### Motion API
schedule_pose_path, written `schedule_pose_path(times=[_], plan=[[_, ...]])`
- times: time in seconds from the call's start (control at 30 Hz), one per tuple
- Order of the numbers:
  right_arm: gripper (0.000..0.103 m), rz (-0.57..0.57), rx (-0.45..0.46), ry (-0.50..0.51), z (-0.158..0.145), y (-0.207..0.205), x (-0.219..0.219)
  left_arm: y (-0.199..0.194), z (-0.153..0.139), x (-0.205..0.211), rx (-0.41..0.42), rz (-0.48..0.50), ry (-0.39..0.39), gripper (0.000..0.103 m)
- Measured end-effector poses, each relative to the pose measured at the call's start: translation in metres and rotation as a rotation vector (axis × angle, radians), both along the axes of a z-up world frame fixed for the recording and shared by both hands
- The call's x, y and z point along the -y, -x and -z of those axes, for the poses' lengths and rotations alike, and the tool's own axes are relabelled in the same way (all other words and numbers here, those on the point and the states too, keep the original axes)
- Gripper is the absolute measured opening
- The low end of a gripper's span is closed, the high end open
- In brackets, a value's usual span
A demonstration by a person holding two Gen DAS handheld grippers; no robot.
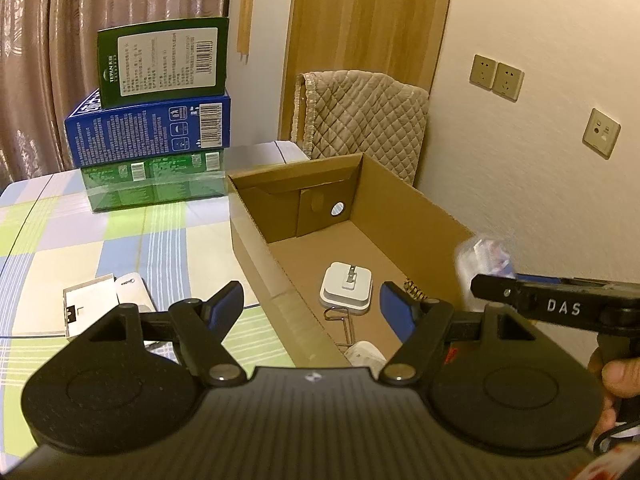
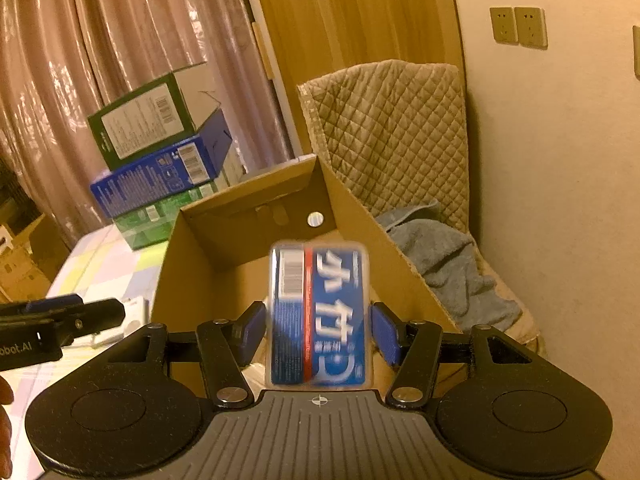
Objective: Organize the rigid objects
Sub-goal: 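Open the left gripper to drop the container while the right releases the blue-labelled box, then move both grippers back over the remote and white tray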
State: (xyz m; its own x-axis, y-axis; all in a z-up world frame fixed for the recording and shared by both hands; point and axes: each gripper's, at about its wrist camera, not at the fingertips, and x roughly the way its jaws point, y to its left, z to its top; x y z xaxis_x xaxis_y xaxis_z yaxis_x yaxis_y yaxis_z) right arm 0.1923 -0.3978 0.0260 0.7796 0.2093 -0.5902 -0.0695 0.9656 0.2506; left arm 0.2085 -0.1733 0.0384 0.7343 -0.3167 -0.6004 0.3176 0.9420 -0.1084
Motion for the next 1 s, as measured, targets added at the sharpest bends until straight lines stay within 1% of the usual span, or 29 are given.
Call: schedule_pose_path(times=[0.07,0.13,0.57,0.8,1.0], plan=[[0.055,0.006,0.003,-0.005,-0.001,0.0,0.001,0.001,0.0,-0.002,-0.004,-0.004,0.004,0.071],[0.059,0.02,0.008,0.0,-0.003,0.002,0.002,0.002,0.001,-0.005,-0.005,-0.009,0.005,0.071],[0.062,0.063,0.022,-0.03,-0.017,0.027,0.007,0.019,-0.006,-0.037,-0.005,-0.066,0.02,0.071],[0.063,0.051,0.021,-0.039,-0.024,0.046,-0.01,0.037,-0.009,-0.064,-0.007,-0.103,0.031,0.071],[0.064,0.003,0.049,-0.052,-0.035,0.065,-0.038,0.059,-0.006,-0.1,-0.009,-0.161,0.02,0.071]])
